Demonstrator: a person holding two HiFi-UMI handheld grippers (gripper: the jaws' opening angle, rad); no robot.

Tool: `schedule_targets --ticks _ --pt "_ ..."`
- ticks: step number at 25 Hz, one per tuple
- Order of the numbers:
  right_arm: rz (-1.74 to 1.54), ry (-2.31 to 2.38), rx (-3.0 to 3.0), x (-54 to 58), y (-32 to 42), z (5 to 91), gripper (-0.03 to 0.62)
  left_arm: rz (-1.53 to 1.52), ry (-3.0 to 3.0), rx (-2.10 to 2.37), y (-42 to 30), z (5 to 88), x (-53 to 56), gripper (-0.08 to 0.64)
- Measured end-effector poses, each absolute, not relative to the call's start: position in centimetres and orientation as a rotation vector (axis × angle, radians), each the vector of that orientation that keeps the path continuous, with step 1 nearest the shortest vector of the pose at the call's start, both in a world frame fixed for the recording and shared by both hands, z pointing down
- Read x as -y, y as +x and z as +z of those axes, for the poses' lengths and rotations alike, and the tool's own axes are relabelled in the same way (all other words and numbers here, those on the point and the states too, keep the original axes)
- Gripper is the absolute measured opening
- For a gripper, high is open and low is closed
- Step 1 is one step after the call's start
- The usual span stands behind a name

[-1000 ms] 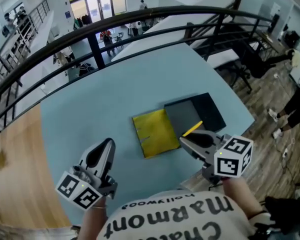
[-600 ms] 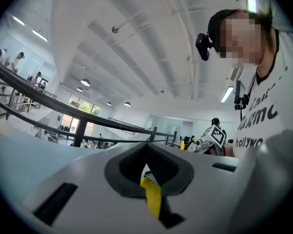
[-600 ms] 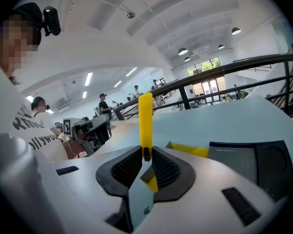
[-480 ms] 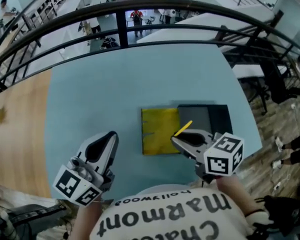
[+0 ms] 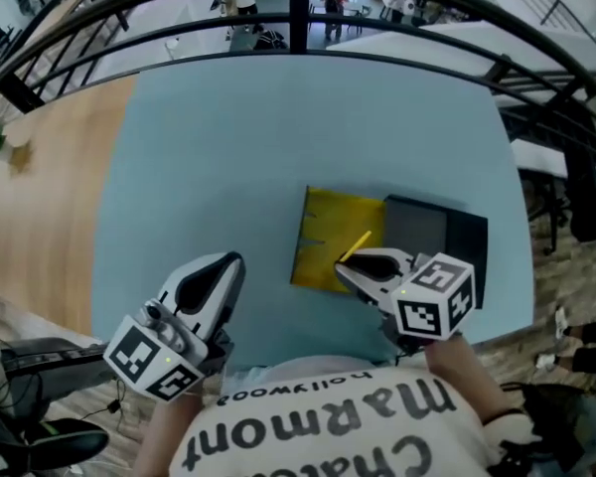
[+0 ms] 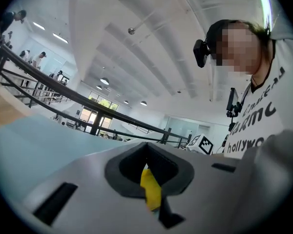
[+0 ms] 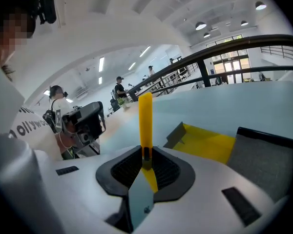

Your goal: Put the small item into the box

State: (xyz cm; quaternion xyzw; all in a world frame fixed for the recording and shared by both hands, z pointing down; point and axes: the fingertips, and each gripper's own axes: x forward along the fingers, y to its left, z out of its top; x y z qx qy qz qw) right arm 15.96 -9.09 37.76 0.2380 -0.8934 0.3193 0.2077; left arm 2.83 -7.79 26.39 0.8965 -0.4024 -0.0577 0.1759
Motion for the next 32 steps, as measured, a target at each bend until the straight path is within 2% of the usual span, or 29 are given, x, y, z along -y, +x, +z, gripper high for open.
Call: schedule_targets --ticks 12,22,32 --pt "0.960 0.654 2.396 8.5 14.5 41.4 0.078 -0.058 2.491 1.098 4.0 30.9 8.2 0.002" --pt "1.075 0.844 2.303 7.5 13.8 42.4 0.078 0.037 2.478 0.826 6.1 33.9 9.2 0.002" --pt "1.120 1.103 2.063 8.1 15.0 46.1 0.078 0.120 2.515 0.625 5.0 36.6 10.3 0.002"
